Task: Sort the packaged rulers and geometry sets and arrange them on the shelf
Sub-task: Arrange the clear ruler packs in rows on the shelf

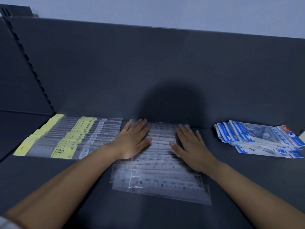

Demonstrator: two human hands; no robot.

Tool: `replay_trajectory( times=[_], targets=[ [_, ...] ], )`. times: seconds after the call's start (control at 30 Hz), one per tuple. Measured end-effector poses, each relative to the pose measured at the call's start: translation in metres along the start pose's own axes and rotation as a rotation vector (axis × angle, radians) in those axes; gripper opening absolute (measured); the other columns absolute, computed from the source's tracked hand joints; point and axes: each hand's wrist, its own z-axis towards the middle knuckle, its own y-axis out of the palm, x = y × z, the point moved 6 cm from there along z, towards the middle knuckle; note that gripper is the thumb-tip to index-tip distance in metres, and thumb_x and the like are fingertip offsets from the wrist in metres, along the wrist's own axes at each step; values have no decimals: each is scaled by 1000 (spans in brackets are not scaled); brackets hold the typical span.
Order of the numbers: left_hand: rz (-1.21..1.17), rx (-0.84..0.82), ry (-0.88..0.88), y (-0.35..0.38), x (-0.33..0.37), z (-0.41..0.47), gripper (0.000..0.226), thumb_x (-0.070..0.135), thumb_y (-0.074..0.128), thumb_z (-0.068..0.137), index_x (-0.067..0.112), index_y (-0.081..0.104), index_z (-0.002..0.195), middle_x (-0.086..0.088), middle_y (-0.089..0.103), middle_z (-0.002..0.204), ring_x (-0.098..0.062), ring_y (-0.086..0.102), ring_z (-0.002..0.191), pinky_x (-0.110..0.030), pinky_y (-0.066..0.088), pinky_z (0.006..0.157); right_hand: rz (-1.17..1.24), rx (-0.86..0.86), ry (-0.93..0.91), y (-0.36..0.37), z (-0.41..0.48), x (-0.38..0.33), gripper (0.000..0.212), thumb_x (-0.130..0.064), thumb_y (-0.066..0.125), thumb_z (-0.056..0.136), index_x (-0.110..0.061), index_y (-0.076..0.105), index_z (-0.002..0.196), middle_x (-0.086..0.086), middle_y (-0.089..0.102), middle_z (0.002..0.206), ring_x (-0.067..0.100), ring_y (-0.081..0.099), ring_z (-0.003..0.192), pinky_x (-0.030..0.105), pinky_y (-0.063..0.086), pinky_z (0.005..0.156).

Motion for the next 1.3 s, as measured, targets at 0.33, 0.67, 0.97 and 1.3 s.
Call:
replay_trajectory(
  times=[0.33,0.67,0.97,1.3],
  targets=[
    [-41,-166,20,10,21,-35,84,68,7,84,18,-11,149,1,-20,156,-5,-23,139,-28,-18,113,-18,-100,-214,14,-41,-29,87,-75,7,78,-27,-4,150,-15,-17,154,-1,-23,139,28,-18,114],
    [-163,-159,138,15,35,-75,68,50,26,98,25,-12,149,11,-26,153,2,-31,135,-19,-23,109,-248,13,-445,21,-68,-34,67,-63,15,95,-27,10,151,-1,-1,158,18,-8,146,37,-10,113],
    [-178,-74,171,10,37,-77,78,55,35,94,28,-16,145,12,-26,153,8,-35,131,-21,-25,110,-127,-20,-543,15,-63,-53,63,-57,16,96,-25,15,150,-6,-5,157,3,-20,142,29,-16,115],
    [-97,-149,-57,16,8,-102,95,80,2,66,29,-25,141,11,-35,146,-4,-37,133,-27,-24,109,-15,-106,-188,20,-70,-21,88,-73,12,80,-22,-18,145,-16,-37,144,-6,-42,126,9,-30,98]
  ],
)
